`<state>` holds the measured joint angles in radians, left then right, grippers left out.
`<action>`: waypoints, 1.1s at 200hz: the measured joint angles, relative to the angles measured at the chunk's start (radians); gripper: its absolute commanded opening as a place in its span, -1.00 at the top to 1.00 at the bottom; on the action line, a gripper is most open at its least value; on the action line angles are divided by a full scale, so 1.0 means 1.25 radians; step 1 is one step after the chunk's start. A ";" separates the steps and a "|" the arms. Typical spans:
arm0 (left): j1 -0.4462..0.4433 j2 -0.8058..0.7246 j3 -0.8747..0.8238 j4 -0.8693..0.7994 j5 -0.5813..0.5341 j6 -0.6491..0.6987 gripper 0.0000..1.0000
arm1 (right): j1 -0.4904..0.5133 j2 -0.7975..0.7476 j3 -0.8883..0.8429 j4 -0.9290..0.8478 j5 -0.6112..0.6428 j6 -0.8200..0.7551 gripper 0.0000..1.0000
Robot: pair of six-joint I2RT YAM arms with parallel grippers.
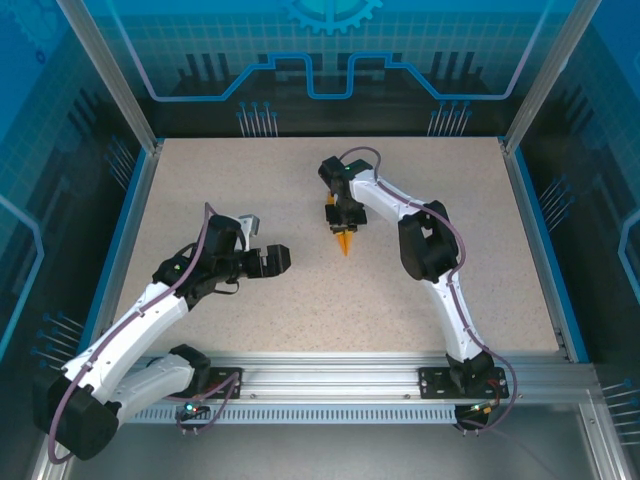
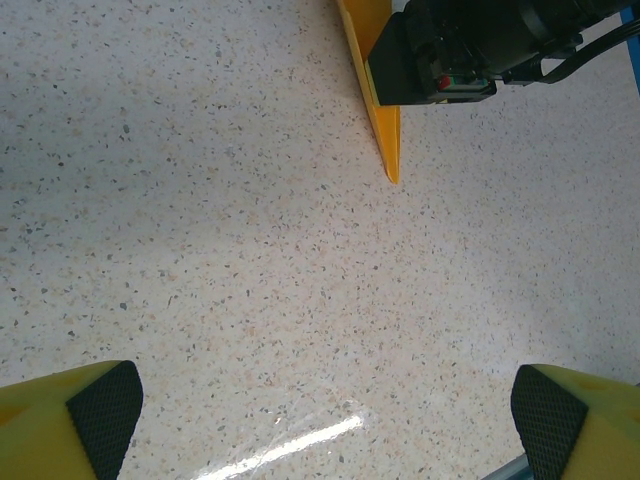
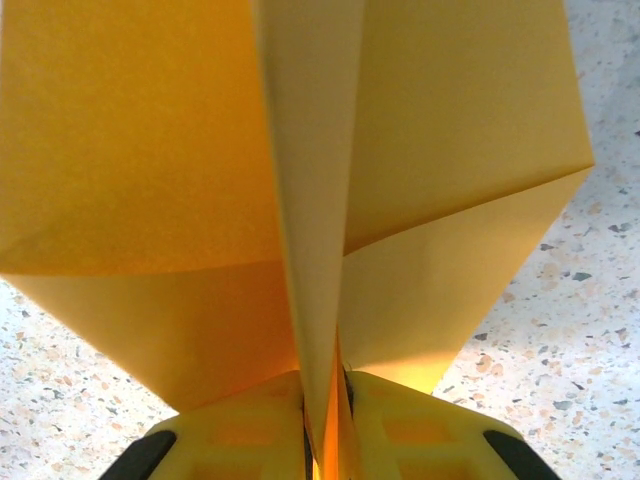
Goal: Fold a paper plane with a square sheet of paper (fold left side to right side)
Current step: Place the paper plane at the center of the table.
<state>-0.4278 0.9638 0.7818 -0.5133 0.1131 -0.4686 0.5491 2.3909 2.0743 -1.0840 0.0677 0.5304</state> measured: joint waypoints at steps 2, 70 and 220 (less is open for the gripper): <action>0.000 0.000 0.000 0.000 0.000 0.000 -0.97 | 0.000 0.000 0.000 0.000 0.000 0.000 0.65; 0.000 0.000 0.001 -0.005 0.000 0.000 -0.97 | 0.001 0.000 0.000 0.000 0.003 0.003 0.42; 0.060 0.000 0.034 -0.031 0.039 -0.002 -0.97 | 0.033 -0.124 -0.046 -0.020 0.070 0.021 -0.04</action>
<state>-0.3531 0.9638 0.8238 -0.5526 0.1623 -0.4713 0.5900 2.2364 2.0163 -1.1084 0.1547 0.5568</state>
